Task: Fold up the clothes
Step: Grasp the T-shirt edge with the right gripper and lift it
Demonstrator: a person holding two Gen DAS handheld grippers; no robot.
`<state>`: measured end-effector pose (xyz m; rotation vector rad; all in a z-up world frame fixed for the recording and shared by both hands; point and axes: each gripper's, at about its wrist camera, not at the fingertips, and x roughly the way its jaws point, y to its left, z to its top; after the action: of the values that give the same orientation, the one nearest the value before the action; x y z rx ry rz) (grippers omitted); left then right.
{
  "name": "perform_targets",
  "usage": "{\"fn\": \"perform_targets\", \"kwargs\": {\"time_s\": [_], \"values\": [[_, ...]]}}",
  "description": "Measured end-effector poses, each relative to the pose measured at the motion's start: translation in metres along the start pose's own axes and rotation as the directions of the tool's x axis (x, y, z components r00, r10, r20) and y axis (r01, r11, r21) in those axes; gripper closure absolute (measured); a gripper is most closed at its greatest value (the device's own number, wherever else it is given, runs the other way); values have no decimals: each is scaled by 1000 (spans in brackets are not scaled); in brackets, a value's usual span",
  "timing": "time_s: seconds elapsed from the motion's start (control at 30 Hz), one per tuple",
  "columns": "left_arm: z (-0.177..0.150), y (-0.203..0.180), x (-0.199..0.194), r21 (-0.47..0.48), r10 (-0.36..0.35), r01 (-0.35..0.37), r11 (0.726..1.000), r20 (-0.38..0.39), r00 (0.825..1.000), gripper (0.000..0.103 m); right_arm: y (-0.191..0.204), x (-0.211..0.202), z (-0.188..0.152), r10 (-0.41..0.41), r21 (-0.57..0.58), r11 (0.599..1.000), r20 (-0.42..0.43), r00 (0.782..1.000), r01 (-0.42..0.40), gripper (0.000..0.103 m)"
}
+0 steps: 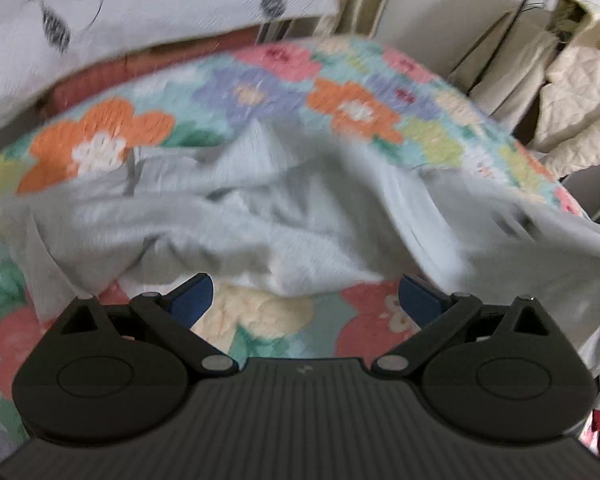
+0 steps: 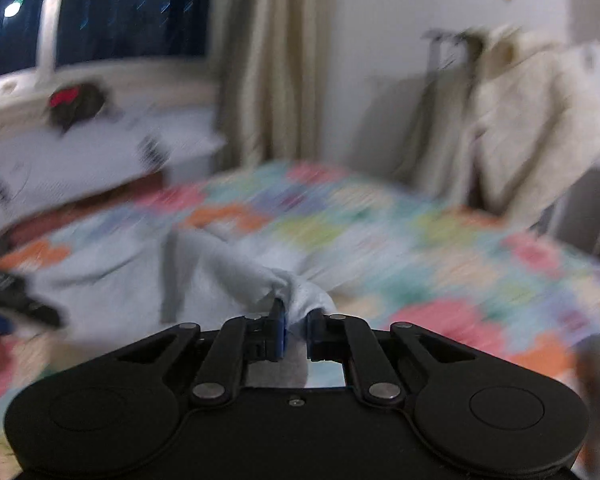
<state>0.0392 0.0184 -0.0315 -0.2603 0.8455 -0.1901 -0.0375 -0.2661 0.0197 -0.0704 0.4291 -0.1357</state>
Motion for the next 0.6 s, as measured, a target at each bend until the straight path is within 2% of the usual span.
{"fn": "perform_targets", "kwargs": {"time_s": [0.13,0.2,0.27,0.33,0.43,0.5,0.57,0.6], "values": [[-4,-13,-7,52,-30,30,998,6,1000,1,-73,-25,16,-164,-55,985,38,986,166,94],[-7,-22,-8,93,-33,33,995,-4,999,1,-103,-31,13,-236,-71,969,38,971,238,94],[-10,-29,-4,127,-33,36,991,-29,999,0,-125,-29,5,-318,-119,940,43,947,321,94],[-16,-38,2,153,-37,49,987,-78,996,0,-144,-16,-12,-365,-175,916,4,931,360,94],[-26,-54,14,194,-32,63,979,-156,987,0,-174,5,-53,-276,-93,959,-111,955,267,93],[-34,-68,21,217,-33,78,973,-203,979,0,-180,15,-80,-278,-99,960,-185,943,264,93],[-41,-81,28,225,-32,87,971,-237,971,0,-182,17,-90,-274,-114,960,-211,938,255,93],[-44,-85,33,236,-10,69,969,-242,970,0,-185,18,-88,-265,-101,963,-217,939,248,93]]}}
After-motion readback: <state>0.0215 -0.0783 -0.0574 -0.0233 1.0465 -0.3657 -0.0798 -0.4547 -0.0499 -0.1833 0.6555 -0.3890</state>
